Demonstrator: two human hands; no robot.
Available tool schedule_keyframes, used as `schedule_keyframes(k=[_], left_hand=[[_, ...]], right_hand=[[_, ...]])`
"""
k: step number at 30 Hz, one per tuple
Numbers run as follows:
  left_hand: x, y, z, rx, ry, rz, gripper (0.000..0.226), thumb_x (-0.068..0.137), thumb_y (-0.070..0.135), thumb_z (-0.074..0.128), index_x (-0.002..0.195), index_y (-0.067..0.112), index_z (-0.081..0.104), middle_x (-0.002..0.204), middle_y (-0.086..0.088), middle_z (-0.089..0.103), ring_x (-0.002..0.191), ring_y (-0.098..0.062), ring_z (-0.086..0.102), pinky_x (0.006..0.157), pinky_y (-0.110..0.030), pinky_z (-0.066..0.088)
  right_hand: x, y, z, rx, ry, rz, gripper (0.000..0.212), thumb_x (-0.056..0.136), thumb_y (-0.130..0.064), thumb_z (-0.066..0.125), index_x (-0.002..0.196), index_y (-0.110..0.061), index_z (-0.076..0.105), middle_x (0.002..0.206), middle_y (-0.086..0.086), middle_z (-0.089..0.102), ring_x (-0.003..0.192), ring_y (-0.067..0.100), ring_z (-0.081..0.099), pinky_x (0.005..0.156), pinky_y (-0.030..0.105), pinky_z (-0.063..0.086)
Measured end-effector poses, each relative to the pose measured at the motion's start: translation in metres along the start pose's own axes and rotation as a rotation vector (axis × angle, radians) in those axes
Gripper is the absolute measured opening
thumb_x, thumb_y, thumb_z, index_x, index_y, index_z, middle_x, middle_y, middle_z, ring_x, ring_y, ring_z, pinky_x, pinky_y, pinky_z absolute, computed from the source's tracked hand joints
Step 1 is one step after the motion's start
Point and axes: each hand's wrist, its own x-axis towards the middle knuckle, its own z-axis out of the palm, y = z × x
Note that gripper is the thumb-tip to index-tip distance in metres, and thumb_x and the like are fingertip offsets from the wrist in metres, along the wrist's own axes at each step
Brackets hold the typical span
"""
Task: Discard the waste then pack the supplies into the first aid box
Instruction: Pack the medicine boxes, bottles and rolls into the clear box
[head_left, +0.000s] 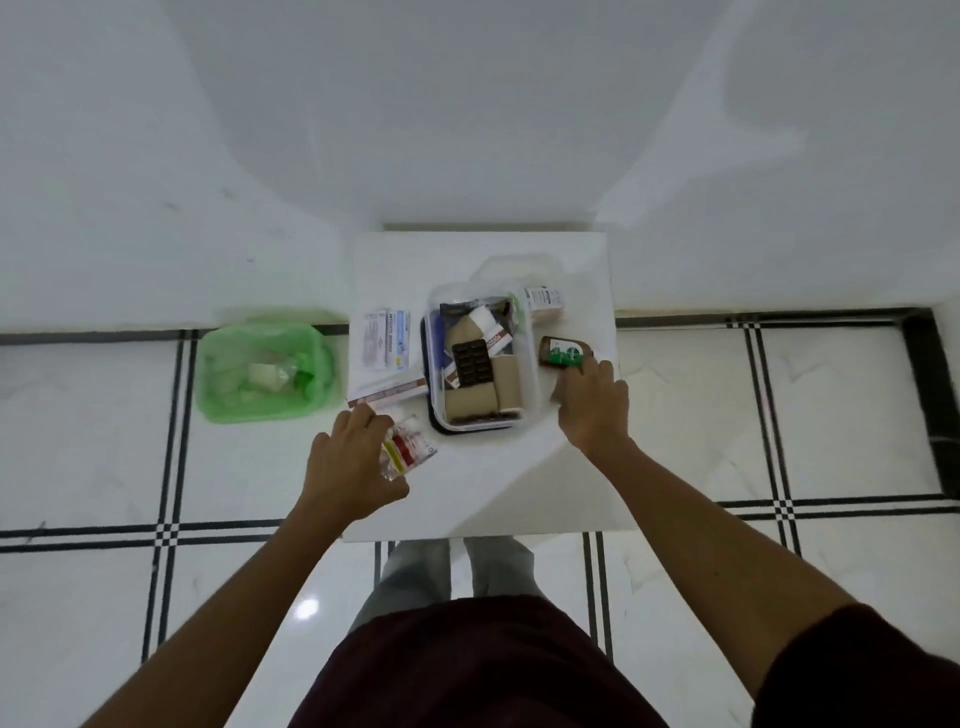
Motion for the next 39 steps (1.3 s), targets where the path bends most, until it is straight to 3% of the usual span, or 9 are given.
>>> schedule_keyframes(k=[5, 8, 10, 15, 21, 29, 33, 36, 39], left_hand=[[-0.008, 0.011, -0.053, -0.091, 0.272, 0.048, 0.068, 0.054, 0.043, 0.068, 0.114, 0.014, 0.056, 0.109, -0.009, 0.056, 0.094, -0.029, 0.051, 0.071, -0.039, 0.046], [0.009, 0.036, -0.075, -0.112, 0.348, 0.138, 0.064, 0.060, 0.040, 0.068, 0.117, 0.015, 0.055, 0.116, -0.008, 0.059, 0.098, -0.029, 0.053, 0.076, -0.041, 0.048], [0.025, 0.058, -0.080, -0.098, 0.278, 0.184, 0.063, 0.067, 0.040, 0.069, 0.123, 0.015, 0.052, 0.120, -0.007, 0.058, 0.106, -0.029, 0.053, 0.081, -0.042, 0.044], [0.062, 0.088, -0.063, 0.065, 0.035, 0.228, 0.065, 0.080, 0.044, 0.064, 0.135, 0.017, 0.042, 0.139, -0.003, 0.045, 0.124, -0.024, 0.043, 0.096, -0.046, 0.036], [0.080, 0.082, -0.047, 0.190, -0.078, 0.304, 0.060, 0.082, 0.032, 0.066, 0.136, 0.023, 0.041, 0.135, 0.002, 0.052, 0.127, -0.021, 0.040, 0.094, -0.045, 0.035], [0.075, 0.073, -0.039, 0.162, -0.092, 0.289, 0.055, 0.084, 0.030, 0.065, 0.135, 0.027, 0.045, 0.135, -0.001, 0.050, 0.128, -0.021, 0.039, 0.095, -0.042, 0.033], [0.063, 0.065, -0.022, 0.208, -0.035, 0.352, 0.026, 0.090, 0.024, 0.055, 0.115, 0.026, 0.059, 0.121, 0.000, 0.060, 0.117, -0.021, 0.045, 0.081, -0.040, 0.032], [0.051, 0.060, -0.017, 0.122, 0.052, 0.385, 0.019, 0.091, 0.017, 0.050, 0.103, 0.021, 0.064, 0.102, 0.000, 0.066, 0.104, -0.021, 0.051, 0.074, -0.035, 0.025], [0.038, 0.053, -0.017, -0.020, 0.274, 0.435, 0.015, 0.083, 0.016, 0.063, 0.097, 0.017, 0.070, 0.099, 0.000, 0.072, 0.096, -0.022, 0.061, 0.075, -0.036, 0.036]], right_hand=[[0.003, 0.007, 0.002, -0.043, 0.015, -0.043, 0.026, 0.073, -0.019, 0.067, 0.097, -0.012, 0.059, 0.120, 0.008, 0.054, 0.103, 0.028, 0.050, 0.073, 0.039, 0.043], [0.001, 0.015, 0.001, 0.009, -0.028, -0.037, 0.026, 0.072, -0.028, 0.065, 0.093, -0.017, 0.053, 0.096, 0.001, 0.060, 0.094, 0.023, 0.055, 0.071, 0.034, 0.036], [-0.002, 0.019, -0.006, 0.149, -0.014, 0.012, 0.032, 0.068, -0.034, 0.068, 0.092, -0.017, 0.053, 0.087, -0.001, 0.060, 0.088, 0.023, 0.057, 0.070, 0.033, 0.037], [-0.013, 0.027, -0.040, 0.571, 0.169, 0.055, 0.040, 0.063, -0.031, 0.077, 0.096, -0.017, 0.059, 0.089, 0.004, 0.065, 0.082, 0.025, 0.058, 0.070, 0.037, 0.050], [0.001, 0.007, -0.092, 0.772, 0.229, -0.124, 0.038, 0.066, -0.030, 0.081, 0.097, -0.020, 0.062, 0.093, -0.007, 0.064, 0.079, 0.014, 0.052, 0.059, 0.023, 0.038], [0.028, -0.066, -0.090, 0.622, 0.120, -0.355, 0.037, 0.068, -0.022, 0.072, 0.103, -0.018, 0.062, 0.095, 0.002, 0.068, 0.090, 0.021, 0.054, 0.078, 0.041, 0.049], [0.032, -0.084, -0.075, 0.424, 0.077, -0.396, 0.031, 0.074, -0.025, 0.066, 0.103, -0.019, 0.060, 0.098, 0.001, 0.067, 0.094, 0.023, 0.054, 0.080, 0.042, 0.045], [0.030, -0.085, -0.063, 0.243, 0.062, -0.427, 0.031, 0.076, -0.025, 0.063, 0.106, -0.021, 0.058, 0.105, 0.000, 0.065, 0.105, 0.025, 0.052, 0.081, 0.042, 0.039], [0.025, -0.080, -0.049, 0.136, 0.143, -0.437, 0.030, 0.075, -0.018, 0.066, 0.104, -0.017, 0.059, 0.098, 0.003, 0.068, 0.100, 0.031, 0.056, 0.077, 0.044, 0.038]])
